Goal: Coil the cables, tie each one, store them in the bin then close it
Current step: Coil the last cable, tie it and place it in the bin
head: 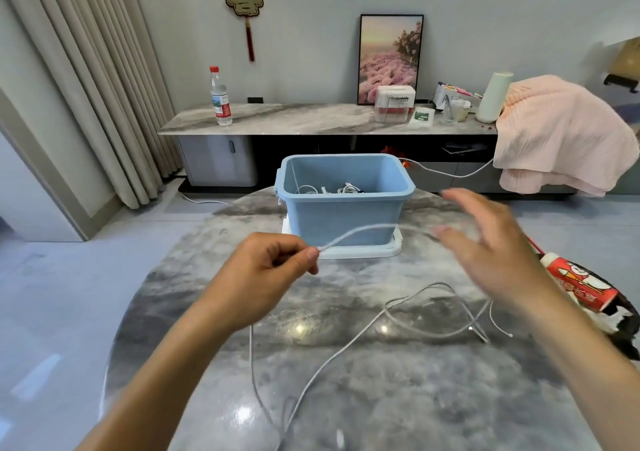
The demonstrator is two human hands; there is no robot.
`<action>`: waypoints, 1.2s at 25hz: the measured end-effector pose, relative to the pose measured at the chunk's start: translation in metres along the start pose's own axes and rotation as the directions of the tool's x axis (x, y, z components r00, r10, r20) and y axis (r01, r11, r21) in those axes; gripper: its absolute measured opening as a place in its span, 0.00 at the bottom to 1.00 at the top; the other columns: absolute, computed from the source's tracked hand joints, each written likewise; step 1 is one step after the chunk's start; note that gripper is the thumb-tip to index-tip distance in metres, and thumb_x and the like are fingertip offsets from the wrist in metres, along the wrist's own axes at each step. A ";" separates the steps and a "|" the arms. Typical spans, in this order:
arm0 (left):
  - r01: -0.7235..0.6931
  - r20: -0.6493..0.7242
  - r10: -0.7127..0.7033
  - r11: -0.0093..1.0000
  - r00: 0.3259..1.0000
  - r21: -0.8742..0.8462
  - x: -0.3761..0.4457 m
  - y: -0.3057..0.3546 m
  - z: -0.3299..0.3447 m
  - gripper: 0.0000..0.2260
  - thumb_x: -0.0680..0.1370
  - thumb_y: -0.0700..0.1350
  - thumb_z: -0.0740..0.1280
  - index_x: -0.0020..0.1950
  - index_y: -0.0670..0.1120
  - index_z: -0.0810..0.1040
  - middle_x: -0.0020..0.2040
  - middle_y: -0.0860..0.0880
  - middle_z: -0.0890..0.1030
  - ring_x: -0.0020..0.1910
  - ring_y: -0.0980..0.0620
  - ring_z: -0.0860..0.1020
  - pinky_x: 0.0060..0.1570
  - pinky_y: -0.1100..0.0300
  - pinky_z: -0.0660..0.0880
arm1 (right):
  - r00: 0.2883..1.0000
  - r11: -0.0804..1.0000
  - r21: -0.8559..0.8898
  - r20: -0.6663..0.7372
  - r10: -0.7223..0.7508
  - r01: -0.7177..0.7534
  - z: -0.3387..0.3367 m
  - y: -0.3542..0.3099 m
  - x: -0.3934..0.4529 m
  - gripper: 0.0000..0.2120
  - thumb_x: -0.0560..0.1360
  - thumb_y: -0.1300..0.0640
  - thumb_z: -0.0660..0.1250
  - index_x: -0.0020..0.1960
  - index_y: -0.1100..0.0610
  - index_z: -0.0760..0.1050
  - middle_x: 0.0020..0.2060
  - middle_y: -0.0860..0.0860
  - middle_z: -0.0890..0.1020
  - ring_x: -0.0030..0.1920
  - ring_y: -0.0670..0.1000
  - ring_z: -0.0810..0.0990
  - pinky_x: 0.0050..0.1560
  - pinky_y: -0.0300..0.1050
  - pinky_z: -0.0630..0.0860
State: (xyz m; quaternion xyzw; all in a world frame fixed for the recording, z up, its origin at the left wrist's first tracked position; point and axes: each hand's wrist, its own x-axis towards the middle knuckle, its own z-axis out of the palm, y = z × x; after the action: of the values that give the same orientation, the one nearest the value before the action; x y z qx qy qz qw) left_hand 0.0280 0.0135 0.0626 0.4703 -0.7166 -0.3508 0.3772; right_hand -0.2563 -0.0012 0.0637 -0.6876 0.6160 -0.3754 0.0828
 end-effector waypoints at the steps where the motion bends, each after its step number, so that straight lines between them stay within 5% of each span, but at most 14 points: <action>1: -0.037 0.028 0.036 0.999 0.999 0.028 0.000 0.003 0.009 0.11 0.79 0.46 0.67 0.40 0.42 0.83 0.24 0.54 0.65 0.24 0.58 0.60 0.26 0.67 0.58 | 0.983 0.990 0.089 0.137 -0.119 0.108 0.008 -0.021 -0.009 0.25 0.73 0.49 0.64 0.70 0.51 0.71 0.62 0.41 0.75 0.64 0.44 0.71 0.64 0.37 0.65; 3: -0.096 0.085 0.096 0.995 0.992 0.000 0.000 0.006 0.024 0.11 0.78 0.46 0.68 0.40 0.42 0.83 0.26 0.50 0.71 0.27 0.58 0.66 0.28 0.65 0.64 | 0.859 0.934 0.221 0.376 -0.348 0.281 0.033 -0.048 -0.025 0.18 0.78 0.51 0.64 0.67 0.48 0.72 0.52 0.39 0.80 0.53 0.43 0.79 0.57 0.39 0.73; 5: -0.063 0.054 0.066 0.997 0.996 -0.051 0.001 0.006 0.022 0.14 0.76 0.51 0.69 0.36 0.43 0.82 0.26 0.45 0.71 0.27 0.56 0.66 0.28 0.62 0.64 | 0.835 0.887 0.367 0.361 -0.415 0.282 0.044 -0.049 -0.029 0.08 0.83 0.56 0.60 0.56 0.53 0.77 0.34 0.44 0.78 0.33 0.43 0.77 0.38 0.38 0.73; 8: 0.096 -0.026 -0.101 0.983 0.995 -0.159 0.001 0.000 -0.002 0.20 0.75 0.58 0.69 0.30 0.46 0.77 0.24 0.51 0.62 0.24 0.54 0.57 0.25 0.62 0.55 | 0.998 0.770 0.636 0.058 0.005 -0.041 0.011 -0.023 -0.002 0.11 0.84 0.60 0.57 0.50 0.58 0.78 0.26 0.47 0.72 0.23 0.40 0.65 0.25 0.31 0.61; 11: 0.153 -0.011 -0.157 0.972 0.988 -0.178 -0.001 -0.001 -0.019 0.23 0.78 0.58 0.66 0.28 0.46 0.72 0.24 0.51 0.60 0.24 0.54 0.56 0.24 0.63 0.55 | 0.896 0.567 0.805 -0.113 0.430 -0.171 -0.023 0.014 0.021 0.12 0.84 0.59 0.57 0.47 0.57 0.77 0.25 0.48 0.71 0.19 0.41 0.57 0.20 0.33 0.52; 13: 0.184 0.026 -0.182 0.970 0.983 -0.162 -0.001 0.001 -0.021 0.22 0.79 0.56 0.62 0.29 0.45 0.73 0.25 0.51 0.60 0.24 0.55 0.56 0.24 0.64 0.56 | 0.814 0.582 0.758 -0.120 0.569 -0.295 -0.022 0.043 0.020 0.12 0.84 0.59 0.56 0.48 0.60 0.77 0.28 0.51 0.69 0.18 0.42 0.57 0.21 0.33 0.52; 15: 0.215 0.059 -0.209 0.967 0.976 -0.139 -0.003 0.002 -0.019 0.20 0.78 0.55 0.63 0.30 0.44 0.74 0.24 0.52 0.60 0.24 0.55 0.56 0.24 0.64 0.56 | 0.782 0.711 0.500 -0.102 0.615 -0.494 -0.015 0.069 0.016 0.12 0.83 0.58 0.58 0.56 0.61 0.78 0.34 0.54 0.75 0.23 0.46 0.68 0.24 0.36 0.62; 16: 0.231 0.075 -0.221 0.955 0.972 -0.188 -0.004 0.003 -0.016 0.20 0.77 0.55 0.63 0.31 0.45 0.73 0.25 0.52 0.60 0.24 0.55 0.55 0.24 0.64 0.55 | 0.810 0.807 0.174 -0.069 0.582 -0.564 -0.012 0.071 0.011 0.12 0.81 0.57 0.60 0.61 0.59 0.77 0.42 0.55 0.80 0.33 0.50 0.76 0.32 0.41 0.71; 18: 0.252 0.118 -0.225 0.910 0.967 -0.329 -0.006 0.007 -0.008 0.17 0.76 0.54 0.64 0.32 0.44 0.74 0.26 0.52 0.58 0.25 0.55 0.53 0.24 0.64 0.53 | 0.929 0.910 -0.287 0.133 0.346 -0.298 0.002 0.054 -0.001 0.26 0.76 0.56 0.66 0.73 0.52 0.67 0.68 0.54 0.74 0.64 0.57 0.73 0.63 0.50 0.72; 20: 0.291 0.205 -0.219 0.841 0.954 -0.457 -0.006 0.013 0.003 0.14 0.76 0.50 0.66 0.35 0.43 0.76 0.28 0.51 0.56 0.26 0.54 0.52 0.26 0.63 0.50 | 0.938 0.994 -0.090 0.344 -0.034 0.069 0.023 0.009 -0.019 0.37 0.73 0.51 0.66 0.79 0.48 0.56 0.77 0.46 0.61 0.76 0.48 0.58 0.74 0.40 0.55; 23: 0.374 0.396 -0.135 0.686 0.908 -0.624 -0.006 0.019 0.010 0.08 0.76 0.43 0.65 0.42 0.40 0.79 0.29 0.49 0.59 0.27 0.55 0.53 0.26 0.63 0.51 | 0.894 0.927 0.192 0.261 -0.364 0.322 0.056 -0.044 -0.035 0.26 0.79 0.47 0.60 0.76 0.47 0.62 0.68 0.40 0.71 0.69 0.41 0.67 0.69 0.37 0.62; 25: 0.366 0.418 -0.047 0.581 0.907 -0.727 -0.009 0.021 0.011 0.08 0.76 0.42 0.62 0.44 0.40 0.79 0.29 0.50 0.62 0.26 0.56 0.56 0.26 0.64 0.55 | 0.934 0.915 0.271 0.115 -0.339 0.298 0.069 -0.040 -0.033 0.14 0.82 0.48 0.56 0.63 0.49 0.75 0.47 0.42 0.79 0.48 0.45 0.78 0.51 0.42 0.73; 27: 0.246 0.259 -0.025 0.405 0.966 -0.880 -0.009 0.023 0.019 0.07 0.78 0.42 0.63 0.44 0.41 0.78 0.29 0.51 0.65 0.25 0.57 0.61 0.25 0.65 0.60 | 0.974 0.878 0.469 0.144 -0.178 0.091 0.074 -0.040 -0.035 0.11 0.82 0.48 0.57 0.49 0.47 0.76 0.30 0.45 0.73 0.30 0.45 0.71 0.34 0.45 0.68; 30: 0.002 -0.061 -0.256 0.240 0.965 -0.971 0.000 0.016 0.030 0.07 0.78 0.46 0.64 0.45 0.44 0.77 0.30 0.52 0.70 0.26 0.57 0.69 0.33 0.64 0.70 | 0.936 0.909 0.415 0.311 -0.168 0.025 0.091 -0.061 -0.059 0.10 0.83 0.46 0.56 0.48 0.47 0.73 0.30 0.45 0.74 0.30 0.43 0.70 0.35 0.47 0.69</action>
State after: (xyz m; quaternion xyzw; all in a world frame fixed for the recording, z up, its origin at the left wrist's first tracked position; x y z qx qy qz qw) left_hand -0.0049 0.0226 0.0624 0.2326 -0.2669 -0.6937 0.6272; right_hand -0.1503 0.0349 0.0103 -0.7397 0.4659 -0.3742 0.3093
